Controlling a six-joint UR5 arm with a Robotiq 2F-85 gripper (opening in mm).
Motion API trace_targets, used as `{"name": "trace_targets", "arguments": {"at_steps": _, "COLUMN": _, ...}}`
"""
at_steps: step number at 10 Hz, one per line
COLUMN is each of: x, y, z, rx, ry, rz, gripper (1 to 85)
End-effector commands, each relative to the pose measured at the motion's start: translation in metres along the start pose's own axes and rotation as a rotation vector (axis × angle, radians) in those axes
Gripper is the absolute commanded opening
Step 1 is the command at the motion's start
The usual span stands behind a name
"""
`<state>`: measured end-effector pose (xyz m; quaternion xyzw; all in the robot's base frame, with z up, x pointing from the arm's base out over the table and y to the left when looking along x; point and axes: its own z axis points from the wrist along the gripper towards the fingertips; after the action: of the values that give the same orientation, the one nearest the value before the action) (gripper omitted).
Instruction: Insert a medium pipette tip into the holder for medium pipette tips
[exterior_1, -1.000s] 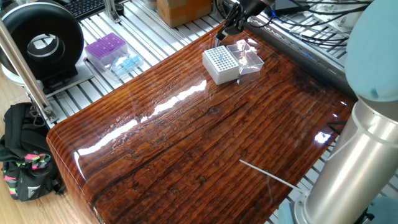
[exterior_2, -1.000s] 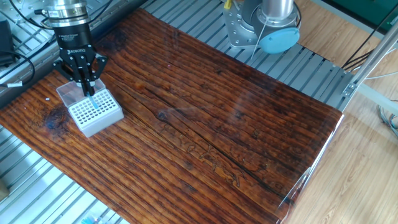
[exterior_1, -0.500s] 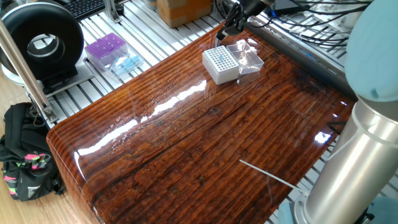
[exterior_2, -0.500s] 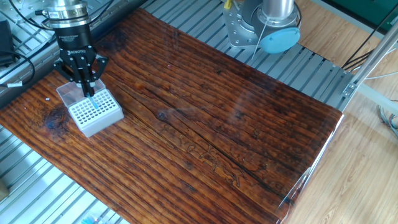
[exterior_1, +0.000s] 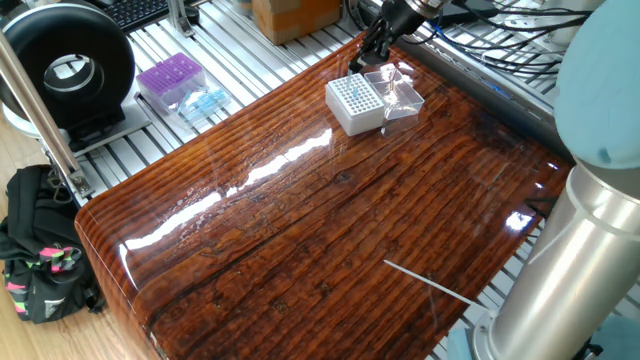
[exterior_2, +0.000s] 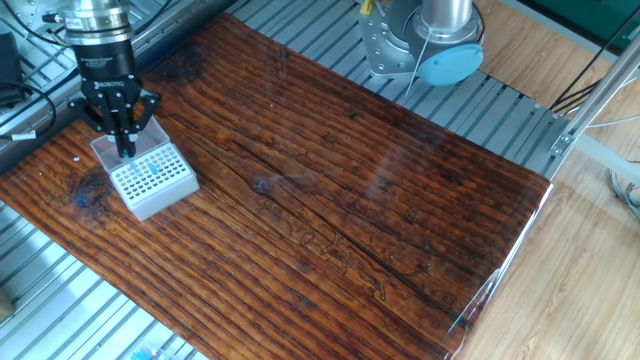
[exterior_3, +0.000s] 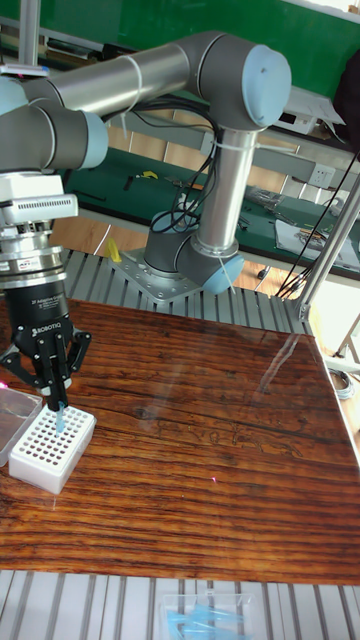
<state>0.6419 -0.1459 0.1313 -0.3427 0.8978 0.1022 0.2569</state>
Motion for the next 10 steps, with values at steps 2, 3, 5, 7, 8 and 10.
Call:
{"name": "trace_targets", "arguments": {"at_steps": 2, "x": 0.008, "y": -0.0051, "z": 0.0072, "rx": -0.01, "ry": -0.007, "rz": 0.018, "gripper": 1.0}}
{"name": "trace_targets", "arguments": {"at_steps": 3, "x": 0.0084, "y": -0.0049, "z": 0.0086, "rx": -0.01, "ry": -0.007, "rz": 0.024, "gripper": 1.0}}
{"name": "trace_targets", "arguments": {"at_steps": 5, "x": 0.0095, "y": -0.0054, "z": 0.0117, "rx": -0.009, "ry": -0.004, "rz": 0.026, "gripper": 1.0}}
{"name": "trace_targets", "arguments": {"at_steps": 7, "x": 0.0113, "y": -0.0066, "z": 0.0126, "rx": -0.006, "ry": 0.001, "rz": 0.027, "gripper": 1.0}}
{"name": "trace_targets", "arguments": {"at_steps": 8, "x": 0.0111, "y": -0.0062, "z": 0.0124, "rx": -0.007, "ry": 0.0, "rz": 0.027, "gripper": 1.0}}
{"name": "trace_targets", "arguments": {"at_steps": 10, "x": 0.0126, "y": -0.0061, "z": 0.0128, "rx": -0.006, "ry": 0.005, "rz": 0.031, "gripper": 1.0}}
